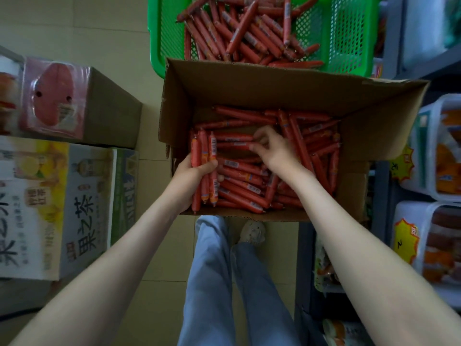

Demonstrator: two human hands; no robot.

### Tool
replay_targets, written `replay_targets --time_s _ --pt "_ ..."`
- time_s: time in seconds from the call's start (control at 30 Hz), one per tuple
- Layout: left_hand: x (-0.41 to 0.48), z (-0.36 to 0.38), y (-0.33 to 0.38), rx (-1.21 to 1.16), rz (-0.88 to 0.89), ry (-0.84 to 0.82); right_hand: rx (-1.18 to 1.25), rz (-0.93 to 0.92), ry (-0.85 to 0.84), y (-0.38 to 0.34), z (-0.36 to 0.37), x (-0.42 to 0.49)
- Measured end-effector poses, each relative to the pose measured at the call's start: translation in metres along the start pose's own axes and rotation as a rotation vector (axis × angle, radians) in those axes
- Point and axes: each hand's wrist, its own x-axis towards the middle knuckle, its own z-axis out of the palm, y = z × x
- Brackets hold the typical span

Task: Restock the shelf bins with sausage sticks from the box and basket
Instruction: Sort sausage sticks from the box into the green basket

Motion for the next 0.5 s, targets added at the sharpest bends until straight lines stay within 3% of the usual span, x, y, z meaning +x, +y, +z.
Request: replay_targets --time_s 0.27,0.43,0.5 --pt "-0.035 0.036 0.065 0.144 0.197 -0.183 0.322 -0.219 0.166 -0.066 -0.081 -0.053" --pt "-0.041 0.061 0.131 0.035 0.115 -0.378 0.694 -0.197 0.178 -0.126 -0.112 -0.029" --pt "-0.036 0.073 0.158 0.017 0.087 -0.428 0.730 -0.172 0.232 -0.146 -0.122 -0.006"
